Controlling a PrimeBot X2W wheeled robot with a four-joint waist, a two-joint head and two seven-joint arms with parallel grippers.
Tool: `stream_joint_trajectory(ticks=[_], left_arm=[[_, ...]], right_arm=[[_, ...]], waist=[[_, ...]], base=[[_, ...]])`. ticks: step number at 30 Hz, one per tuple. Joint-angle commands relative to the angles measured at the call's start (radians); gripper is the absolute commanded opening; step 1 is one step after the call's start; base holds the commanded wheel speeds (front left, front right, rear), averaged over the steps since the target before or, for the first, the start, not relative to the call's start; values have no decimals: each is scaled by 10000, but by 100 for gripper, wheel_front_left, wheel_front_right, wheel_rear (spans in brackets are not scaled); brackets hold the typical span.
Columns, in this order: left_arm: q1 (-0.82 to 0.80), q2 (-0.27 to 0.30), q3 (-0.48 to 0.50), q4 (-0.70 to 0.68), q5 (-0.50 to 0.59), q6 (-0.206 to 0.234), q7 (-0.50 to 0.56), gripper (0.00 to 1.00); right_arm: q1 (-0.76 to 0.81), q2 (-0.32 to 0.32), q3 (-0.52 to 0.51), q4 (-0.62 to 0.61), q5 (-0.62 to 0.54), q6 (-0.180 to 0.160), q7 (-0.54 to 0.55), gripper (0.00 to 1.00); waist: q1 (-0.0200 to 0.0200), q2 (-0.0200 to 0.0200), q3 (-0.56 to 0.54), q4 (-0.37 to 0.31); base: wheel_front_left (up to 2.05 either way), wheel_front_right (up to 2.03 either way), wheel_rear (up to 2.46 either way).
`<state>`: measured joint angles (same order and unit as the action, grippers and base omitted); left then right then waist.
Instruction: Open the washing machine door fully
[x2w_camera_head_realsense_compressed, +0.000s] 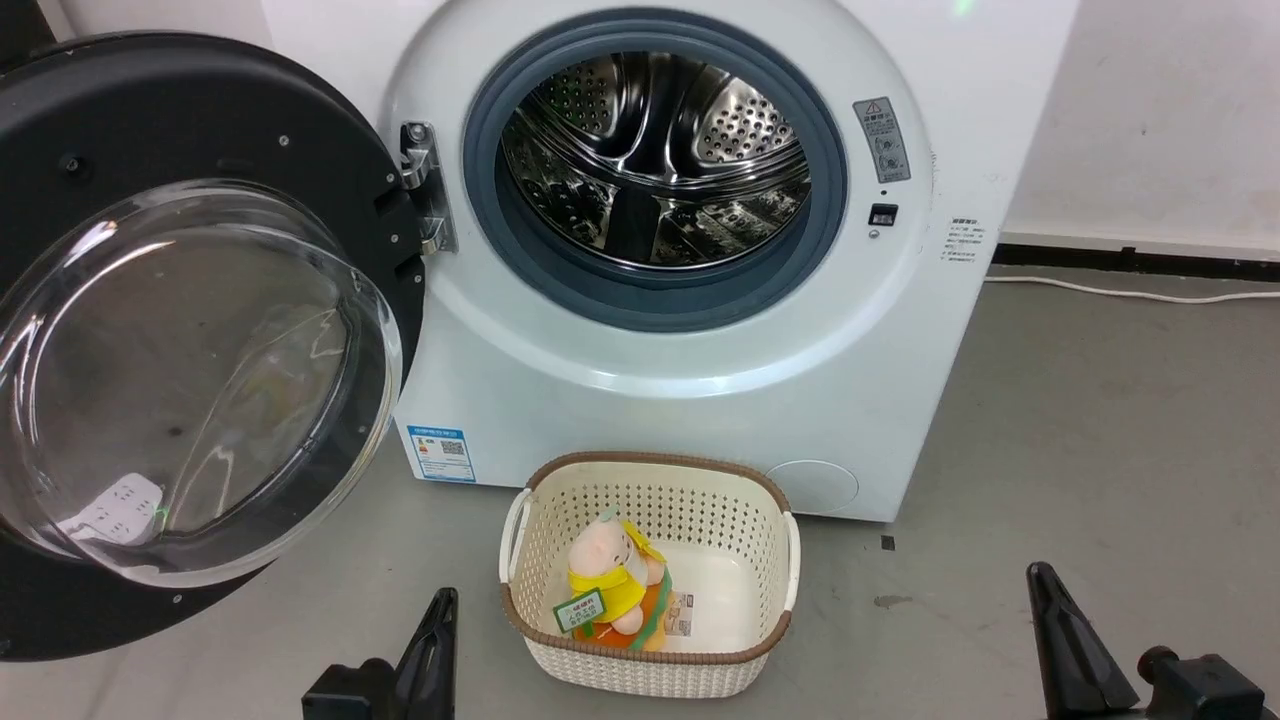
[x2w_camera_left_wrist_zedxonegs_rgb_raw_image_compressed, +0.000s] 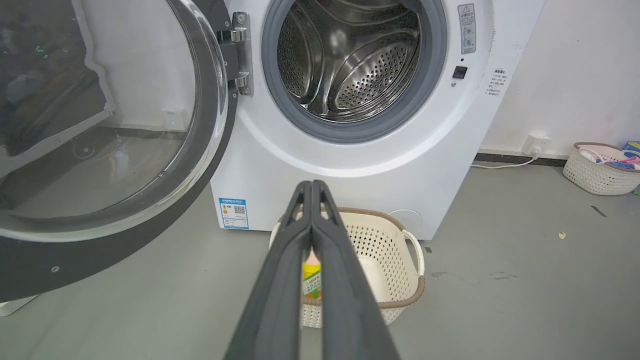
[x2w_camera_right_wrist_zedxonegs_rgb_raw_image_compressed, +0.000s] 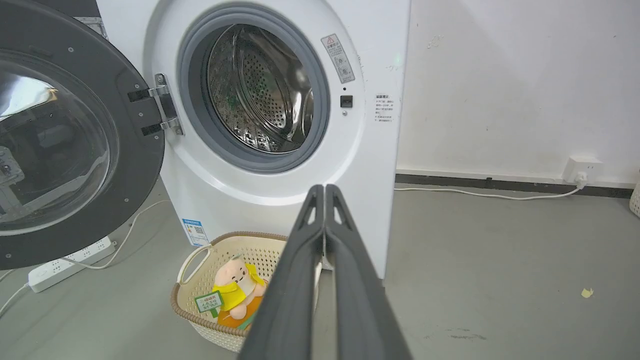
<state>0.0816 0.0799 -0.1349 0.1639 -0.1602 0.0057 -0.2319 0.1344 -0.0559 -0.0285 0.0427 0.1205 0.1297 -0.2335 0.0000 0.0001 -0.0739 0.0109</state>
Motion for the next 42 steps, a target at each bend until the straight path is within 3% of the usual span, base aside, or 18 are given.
stream_joint_trajectory(ticks=[1, 42], left_arm=[[-81, -8, 66, -71, 80, -6, 51, 0], [-351, -114, 538, -647, 640, -25, 885, 0]], right_arm=[[-117, 6, 2, -41, -112, 1, 44, 0], [-568, 25, 106, -183, -514, 4, 886, 0]], waist=[[0, -1, 7, -1], [0, -1, 276, -40]], base=[[0, 0, 0], [0, 0, 0]])
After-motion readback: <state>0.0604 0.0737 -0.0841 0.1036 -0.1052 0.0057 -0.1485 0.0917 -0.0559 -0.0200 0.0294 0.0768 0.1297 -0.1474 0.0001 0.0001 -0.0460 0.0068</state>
